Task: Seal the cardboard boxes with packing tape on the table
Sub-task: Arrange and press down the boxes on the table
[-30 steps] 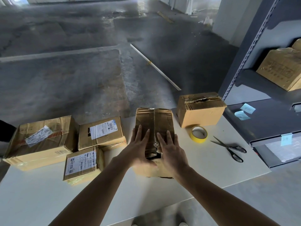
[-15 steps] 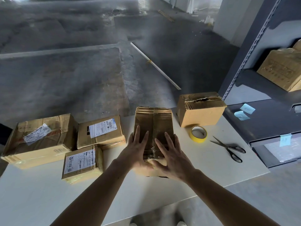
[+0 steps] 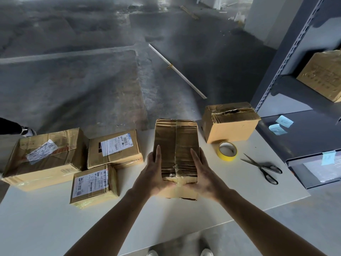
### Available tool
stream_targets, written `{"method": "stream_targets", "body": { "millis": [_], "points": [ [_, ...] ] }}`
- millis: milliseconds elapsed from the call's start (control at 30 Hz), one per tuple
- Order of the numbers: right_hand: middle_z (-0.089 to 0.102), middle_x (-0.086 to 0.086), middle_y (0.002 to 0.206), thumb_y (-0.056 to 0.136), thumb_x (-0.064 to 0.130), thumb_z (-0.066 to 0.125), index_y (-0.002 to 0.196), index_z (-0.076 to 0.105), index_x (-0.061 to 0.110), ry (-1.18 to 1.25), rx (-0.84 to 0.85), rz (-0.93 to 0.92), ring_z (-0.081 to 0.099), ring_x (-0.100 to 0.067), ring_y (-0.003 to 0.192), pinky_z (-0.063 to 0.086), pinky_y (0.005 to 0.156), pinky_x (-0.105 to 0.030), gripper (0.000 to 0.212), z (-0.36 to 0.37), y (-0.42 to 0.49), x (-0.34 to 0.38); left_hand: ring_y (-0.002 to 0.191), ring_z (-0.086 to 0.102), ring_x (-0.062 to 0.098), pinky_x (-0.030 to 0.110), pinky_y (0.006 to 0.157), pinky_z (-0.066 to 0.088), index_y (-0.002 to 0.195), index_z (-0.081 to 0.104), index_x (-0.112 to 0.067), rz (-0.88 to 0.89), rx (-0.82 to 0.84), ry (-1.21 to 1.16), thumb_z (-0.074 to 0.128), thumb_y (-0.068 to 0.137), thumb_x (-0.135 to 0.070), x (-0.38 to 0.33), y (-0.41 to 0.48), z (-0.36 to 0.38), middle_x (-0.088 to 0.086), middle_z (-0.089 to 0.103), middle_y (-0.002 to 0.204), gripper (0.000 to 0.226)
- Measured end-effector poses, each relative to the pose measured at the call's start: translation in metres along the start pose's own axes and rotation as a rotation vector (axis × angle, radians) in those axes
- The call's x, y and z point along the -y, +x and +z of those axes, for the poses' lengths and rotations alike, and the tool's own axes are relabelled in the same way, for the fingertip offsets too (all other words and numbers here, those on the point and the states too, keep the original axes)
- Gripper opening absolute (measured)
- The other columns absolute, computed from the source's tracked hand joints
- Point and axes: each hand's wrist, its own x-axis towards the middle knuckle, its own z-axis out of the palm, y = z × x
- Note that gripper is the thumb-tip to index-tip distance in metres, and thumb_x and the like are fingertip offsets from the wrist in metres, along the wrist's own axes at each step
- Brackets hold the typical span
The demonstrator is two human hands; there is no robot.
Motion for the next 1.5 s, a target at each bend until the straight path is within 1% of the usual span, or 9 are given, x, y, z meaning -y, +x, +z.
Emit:
{"method": "stream_targets", "body": {
  "millis": [200,467,600,767,867,967,1167,1300,1500],
  "points": [
    [-0.011,-0.002,0.166,0.087,0.031,0.075,0.157,-0.011,0.035,-0.005,-0.120,-0.016,0.046,-0.026,0.137,0.052,0.100,-0.036,0.110,0.014,0.002,-0.001,0.133,0.045,0.028,0.033,0.100,0.047,0.153,-0.020,-0.016,0.006,-0.041,0.019,0.076,0.079,-0.051,-0.002,0.001,0.003,0.011,0.012,0.157,0.126],
    [0.008,-0.005,0.166,0.087,0.025,0.075,0.159,0.007,0.033,0.014,-0.215,-0.041,0.050,-0.028,0.135,0.051,0.102,-0.041,0.099,0.022,-0.001,0.001,0.133,0.046,0.027,0.035,0.101,0.049,0.155,-0.013,-0.017,0.031,-0.109,-0.041,0.076,0.081,-0.042,0.001,0.000,0.011,0.011,0.018,0.157,0.119],
    [0.025,0.000,0.161,0.082,0.030,0.080,0.157,0.012,0.036,0.134,-0.211,-0.005,0.048,-0.019,0.135,0.049,0.105,-0.036,0.102,0.016,-0.006,-0.001,0.125,0.054,0.017,0.027,0.101,0.050,0.155,0.004,-0.032,0.053,-0.164,-0.293,0.087,0.071,-0.036,0.007,-0.007,0.009,0.000,0.045,0.146,0.118],
    [0.056,0.009,0.140,0.070,0.055,0.078,0.157,-0.012,0.026,0.368,-0.128,0.170,0.058,-0.013,0.122,0.054,0.099,-0.038,0.128,0.023,-0.011,-0.013,0.113,0.063,0.009,0.034,0.096,0.054,0.151,0.014,-0.040,0.032,-0.120,-0.577,0.091,0.065,-0.037,0.020,-0.013,0.013,-0.011,0.064,0.125,0.116],
    [0.061,0.015,0.131,0.067,0.048,0.085,0.156,0.002,0.030,0.467,-0.043,0.191,0.061,-0.013,0.118,0.056,0.093,-0.047,0.123,0.024,-0.011,-0.025,0.114,0.063,0.012,0.028,0.093,0.053,0.144,0.033,-0.038,0.046,-0.084,-0.708,0.090,0.068,-0.015,0.023,-0.014,0.011,-0.007,0.067,0.122,0.098],
    [0.062,0.018,0.127,0.067,0.036,0.090,0.152,0.016,0.034,0.514,-0.013,0.186,0.060,-0.008,0.117,0.057,0.092,-0.041,0.112,0.022,-0.011,-0.027,0.116,0.062,0.016,0.024,0.089,0.053,0.148,0.030,-0.030,0.024,-0.044,-0.783,0.086,0.068,0.002,0.033,-0.015,0.021,-0.002,0.066,0.124,0.103],
    [0.060,0.006,0.132,0.069,0.015,0.090,0.153,0.016,0.028,0.527,-0.010,0.136,0.057,-0.020,0.124,0.056,0.093,-0.049,0.112,0.024,-0.013,-0.028,0.107,0.061,-0.005,0.013,0.083,0.051,0.146,0.037,-0.026,-0.085,-0.005,-0.724,0.093,0.062,-0.018,0.042,-0.016,0.038,-0.029,0.066,0.112,0.101],
    [0.060,0.004,0.132,0.071,0.026,0.089,0.155,0.013,0.027,0.516,-0.051,0.180,0.058,-0.027,0.122,0.056,0.089,-0.054,0.113,0.034,-0.015,-0.028,0.109,0.063,0.003,0.025,0.090,0.055,0.139,0.049,-0.024,-0.121,-0.025,-0.701,0.094,0.061,-0.030,0.049,-0.013,0.049,-0.022,0.068,0.114,0.091],
    [0.058,0.045,0.107,0.082,0.025,0.079,0.150,0.035,0.027,0.432,-0.103,0.320,0.059,0.012,0.101,0.058,0.087,-0.029,0.081,0.048,-0.015,-0.025,0.095,0.069,0.006,0.029,0.083,0.057,0.120,0.065,-0.030,-0.209,-0.079,-0.659,0.089,0.070,-0.025,0.050,-0.011,0.055,-0.019,0.073,0.101,0.055]
  ]
}}
